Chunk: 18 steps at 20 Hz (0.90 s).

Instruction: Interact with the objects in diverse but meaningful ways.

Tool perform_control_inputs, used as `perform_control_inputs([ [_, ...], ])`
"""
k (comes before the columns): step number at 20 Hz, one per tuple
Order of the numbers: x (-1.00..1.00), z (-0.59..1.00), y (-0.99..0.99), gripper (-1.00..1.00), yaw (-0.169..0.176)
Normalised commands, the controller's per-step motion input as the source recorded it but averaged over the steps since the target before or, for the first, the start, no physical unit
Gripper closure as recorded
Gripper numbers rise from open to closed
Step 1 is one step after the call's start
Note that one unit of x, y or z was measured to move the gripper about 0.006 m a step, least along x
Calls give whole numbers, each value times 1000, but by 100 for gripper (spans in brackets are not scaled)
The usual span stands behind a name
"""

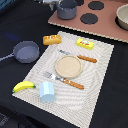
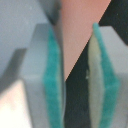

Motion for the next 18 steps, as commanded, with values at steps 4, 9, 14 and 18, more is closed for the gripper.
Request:
perform_control_inputs([
  [4, 0, -187, 186, 100, -12],
  [9, 28, -126, 206, 100, -8],
  [14, 89, 641, 174, 100, -63],
  [18, 280, 871, 193, 100, -94],
])
